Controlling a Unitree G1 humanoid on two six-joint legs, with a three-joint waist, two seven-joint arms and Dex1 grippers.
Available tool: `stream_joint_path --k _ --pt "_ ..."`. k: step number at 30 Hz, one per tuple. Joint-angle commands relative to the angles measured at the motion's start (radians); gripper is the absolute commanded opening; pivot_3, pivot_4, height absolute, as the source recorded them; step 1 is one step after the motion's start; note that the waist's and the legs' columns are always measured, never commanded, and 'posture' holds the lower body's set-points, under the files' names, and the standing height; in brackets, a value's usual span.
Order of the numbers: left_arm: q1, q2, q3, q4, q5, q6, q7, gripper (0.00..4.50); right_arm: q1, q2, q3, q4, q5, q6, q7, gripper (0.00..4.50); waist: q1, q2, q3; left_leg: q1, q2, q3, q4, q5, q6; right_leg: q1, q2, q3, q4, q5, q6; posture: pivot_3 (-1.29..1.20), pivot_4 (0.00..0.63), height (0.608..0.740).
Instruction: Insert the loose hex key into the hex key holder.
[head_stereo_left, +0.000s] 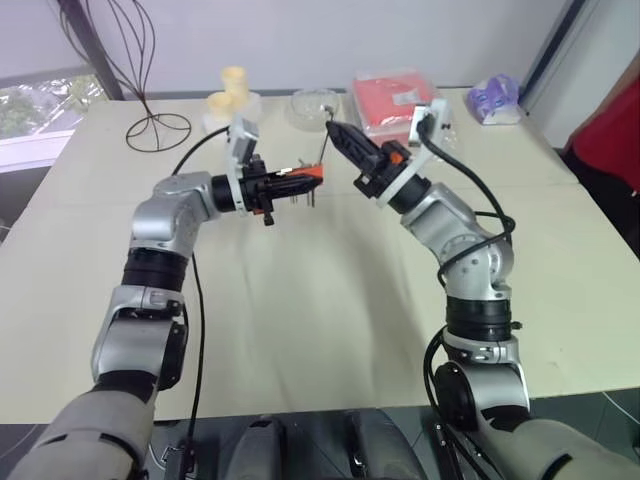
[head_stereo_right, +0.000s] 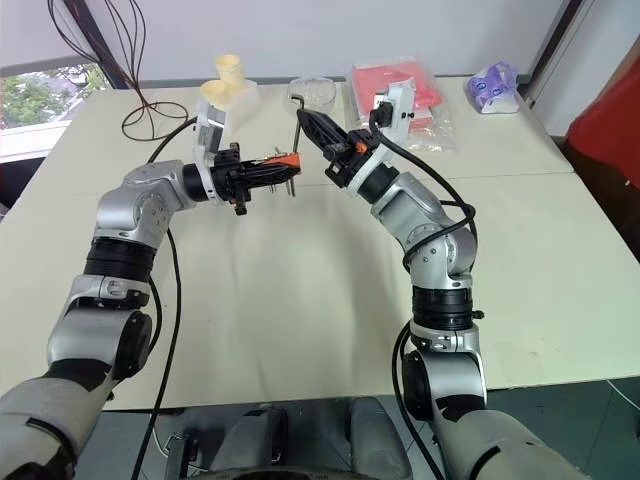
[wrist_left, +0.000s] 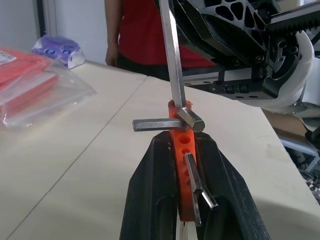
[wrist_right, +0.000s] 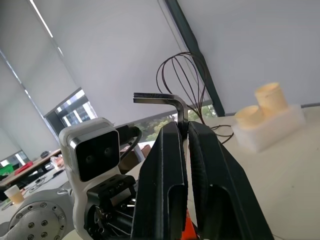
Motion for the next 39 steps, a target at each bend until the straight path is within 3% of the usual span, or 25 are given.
stream_joint_path --k 1,25,28,34,35,39 --pt "-0.017 0.014 0.033 -0.054 -0.022 -0.008 -0.001 0.00 -0.001 -0.015 0.002 0.001 -0.012 -0.015 0.002 0.02 0.000 0.000 0.000 0.000 0.000 0.000 0.000 0.000 0.000 0.000 0.000 0.000 0.000 0.000 0.000 0.00 0.150 0.740" --pt "-0.030 -0.006 0.023 -0.006 0.022 -0.061 0.019 0.00 0.022 -0.001 0.068 -0.021 -0.017 -0.016 0.059 0.02 0.000 0.000 0.000 0.000 0.000 0.000 0.002 0.000 -0.001 0.000 0.000 0.000 0.003 0.000 0.000 0.00 0.150 0.740" --pt "-0.035 -0.010 0.024 0.007 0.026 -0.072 0.028 0.00 0.024 0.006 0.065 -0.026 -0.013 -0.022 0.058 1.00 -0.001 0.000 0.000 0.000 0.000 0.000 0.003 0.000 -0.001 0.000 0.000 0.000 0.003 0.000 0.000 0.00 0.150 0.740" --pt "-0.040 -0.016 0.022 0.028 0.030 -0.091 0.037 0.00 0.033 0.008 0.071 -0.040 -0.015 -0.021 0.060 4.12 0.000 0.000 0.000 0.000 0.000 0.000 0.003 0.001 -0.001 0.000 0.000 0.000 0.003 0.000 0.000 0.00 0.150 0.740" --pt "-0.041 -0.016 0.022 0.032 0.031 -0.094 0.037 0.00 0.033 0.007 0.072 -0.039 -0.018 -0.022 0.058 4.46 0.000 0.000 0.000 0.000 0.000 0.000 0.003 0.000 -0.001 0.000 0.000 0.000 0.003 0.000 0.000 0.00 0.150 0.740" --pt "-0.036 -0.012 0.013 0.042 0.042 -0.105 0.033 0.00 0.026 0.006 0.066 -0.025 -0.035 -0.037 0.042 4.46 -0.001 0.000 0.000 0.000 -0.001 0.000 0.003 0.001 -0.001 0.000 0.000 0.000 0.003 0.000 0.000 0.00 0.150 0.740"
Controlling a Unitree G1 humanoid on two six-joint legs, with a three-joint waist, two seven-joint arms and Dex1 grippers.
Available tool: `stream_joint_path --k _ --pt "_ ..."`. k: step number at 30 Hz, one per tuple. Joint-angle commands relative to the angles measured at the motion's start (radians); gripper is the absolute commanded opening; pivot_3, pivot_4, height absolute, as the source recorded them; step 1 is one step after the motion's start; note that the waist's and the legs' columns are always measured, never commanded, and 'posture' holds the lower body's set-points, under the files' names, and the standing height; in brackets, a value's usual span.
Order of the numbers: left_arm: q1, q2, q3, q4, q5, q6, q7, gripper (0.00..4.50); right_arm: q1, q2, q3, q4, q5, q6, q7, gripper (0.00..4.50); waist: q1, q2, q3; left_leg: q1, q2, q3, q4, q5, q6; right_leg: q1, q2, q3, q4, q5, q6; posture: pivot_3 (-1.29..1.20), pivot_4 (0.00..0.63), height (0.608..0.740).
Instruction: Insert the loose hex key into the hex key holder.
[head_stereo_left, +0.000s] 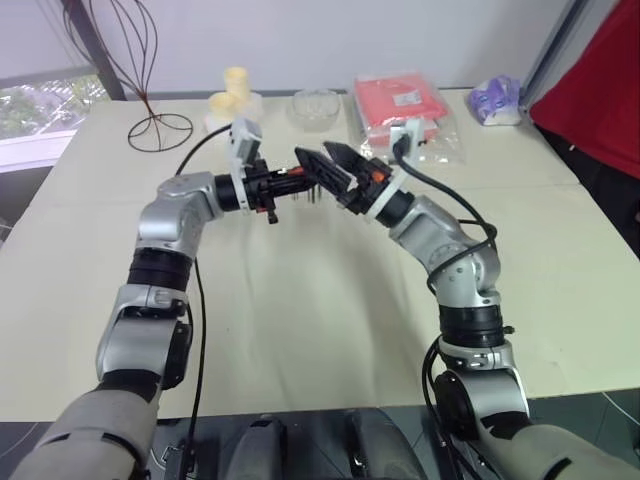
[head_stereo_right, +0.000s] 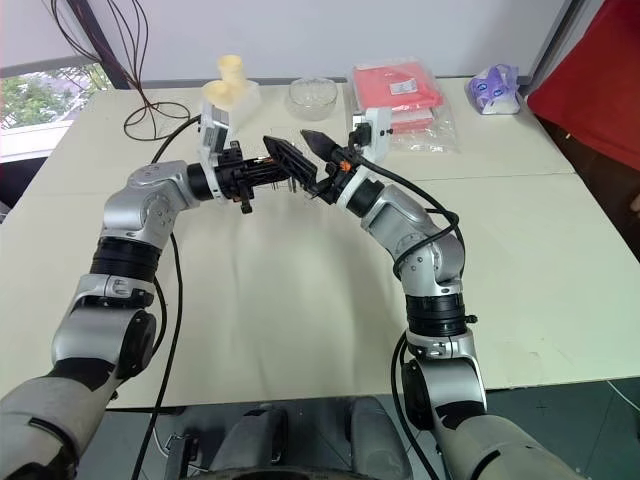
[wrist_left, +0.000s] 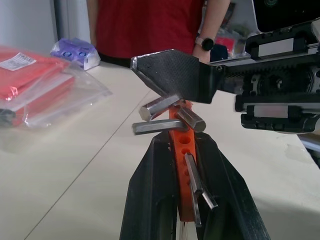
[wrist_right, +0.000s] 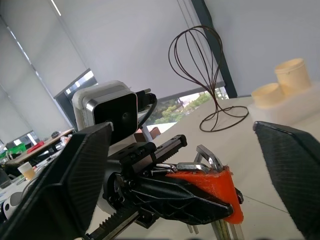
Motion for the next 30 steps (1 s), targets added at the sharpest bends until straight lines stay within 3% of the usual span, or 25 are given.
stream_joint_path --k 1,7,11,16,21,25,30 --pt "-0.020 0.009 0.010 -0.004 0.013 -0.032 -0.002 0.00 -0.015 0.000 -0.013 -0.022 -0.006 -0.028 -0.012 4.46 0.000 0.000 0.000 0.000 0.000 0.000 0.000 0.000 0.000 0.000 0.000 0.000 0.000 0.000 0.000 0.00 0.150 0.740" --pt "0.065 0.031 0.013 -0.051 0.012 0.023 0.011 0.00 0.060 -0.103 0.006 -0.103 -0.034 -0.008 0.033 4.46 0.000 0.000 0.000 0.000 0.000 0.000 0.000 0.000 0.000 0.000 0.000 0.000 0.000 0.000 0.000 0.00 0.150 0.740" --pt "0.196 0.047 0.022 -0.166 -0.046 0.189 0.037 0.00 0.158 -0.210 0.073 -0.185 -0.095 -0.014 0.081 4.46 0.000 0.000 0.000 0.000 0.000 0.000 0.000 -0.001 0.001 0.000 0.000 0.000 0.000 0.000 0.000 0.00 0.150 0.740" --pt "0.322 0.057 0.039 -0.281 -0.156 0.459 0.068 0.00 0.202 -0.231 0.073 -0.213 -0.105 -0.015 0.074 4.46 0.000 0.000 0.000 0.000 0.001 -0.001 0.001 -0.002 0.004 0.000 0.001 0.001 0.002 0.000 0.000 0.00 0.150 0.740" --pt "0.347 0.039 0.035 -0.284 -0.176 0.550 0.137 2.34 0.204 -0.209 0.076 -0.208 -0.116 -0.024 0.059 4.50 0.006 0.000 0.000 0.000 0.000 -0.001 0.008 -0.003 0.005 0.002 0.001 0.001 0.006 0.000 0.000 0.00 0.150 0.740" --pt "0.350 0.049 0.002 -0.252 -0.099 0.469 0.192 4.46 0.205 -0.191 0.073 -0.207 -0.117 -0.027 0.050 4.50 0.005 0.000 0.000 0.000 0.000 -0.001 0.008 -0.003 0.005 0.002 0.000 0.001 0.007 0.000 0.000 0.00 0.150 0.740" --pt "0.350 0.099 -0.044 -0.205 0.095 0.193 0.299 4.46 0.222 -0.191 0.065 -0.209 -0.124 -0.028 0.043 4.50 0.006 0.000 0.000 0.000 0.000 -0.001 0.008 -0.003 0.004 0.001 0.000 0.001 0.007 0.000 0.000 0.00 0.150 0.740"
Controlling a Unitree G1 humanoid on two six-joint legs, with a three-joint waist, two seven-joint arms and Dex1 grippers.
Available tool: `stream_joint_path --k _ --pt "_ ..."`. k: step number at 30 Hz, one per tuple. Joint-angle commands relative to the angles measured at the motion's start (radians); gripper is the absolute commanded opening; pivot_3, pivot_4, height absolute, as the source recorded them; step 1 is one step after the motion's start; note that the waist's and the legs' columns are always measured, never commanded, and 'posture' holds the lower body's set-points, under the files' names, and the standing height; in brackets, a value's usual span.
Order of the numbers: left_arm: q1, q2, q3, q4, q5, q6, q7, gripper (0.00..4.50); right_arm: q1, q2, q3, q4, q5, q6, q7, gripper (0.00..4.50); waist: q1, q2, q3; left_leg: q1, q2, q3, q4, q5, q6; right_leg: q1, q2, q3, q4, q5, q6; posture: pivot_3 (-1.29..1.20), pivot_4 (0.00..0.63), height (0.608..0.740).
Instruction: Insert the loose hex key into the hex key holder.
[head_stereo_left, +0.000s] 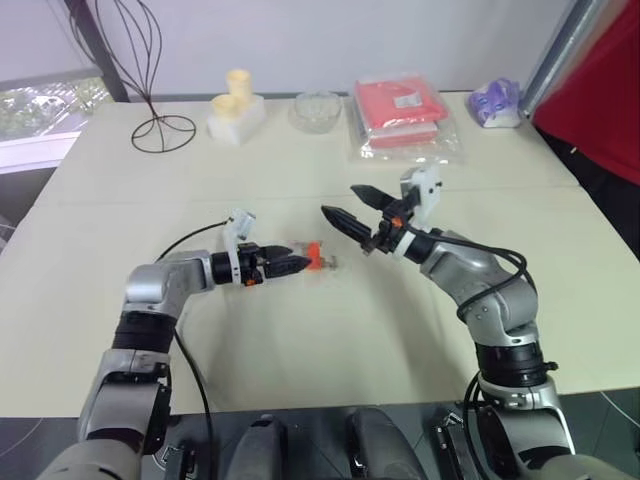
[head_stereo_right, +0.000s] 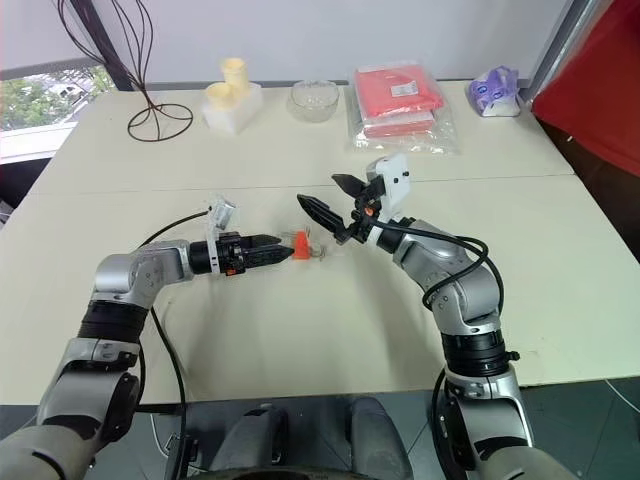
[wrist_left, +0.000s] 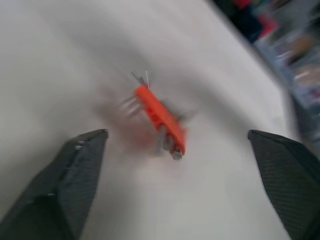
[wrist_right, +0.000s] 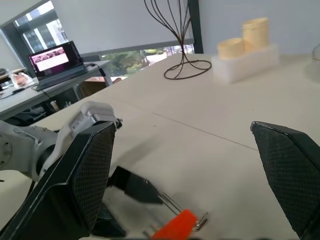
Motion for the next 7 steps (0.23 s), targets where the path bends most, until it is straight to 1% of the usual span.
stream_joint_path --k 1,4,7 --pt "-0.007 0.035 0.010 0.032 0.104 -0.188 0.067 4.46 0.006 0.004 -0.017 -0.039 0.001 -0.023 -0.007 4.50 0.000 0.000 0.000 0.000 0.000 0.000 0.000 0.000 0.000 0.000 0.000 0.000 0.000 0.000 0.000 0.00 0.150 0.740" --pt "-0.022 0.023 0.097 0.025 0.052 -0.210 0.095 4.46 0.020 0.006 -0.028 -0.042 -0.003 -0.027 -0.023 4.50 0.004 0.000 0.000 0.000 0.000 0.000 0.000 0.000 0.000 0.000 0.000 0.000 0.000 0.000 0.000 0.00 0.150 0.740" --pt "0.012 0.023 0.146 -0.058 0.023 -0.223 0.119 4.46 0.047 0.006 -0.038 -0.056 -0.019 -0.041 -0.053 4.50 0.007 0.000 0.000 0.000 0.000 0.000 0.000 0.000 0.001 0.000 -0.001 0.000 0.000 0.000 0.000 0.00 0.150 0.740"
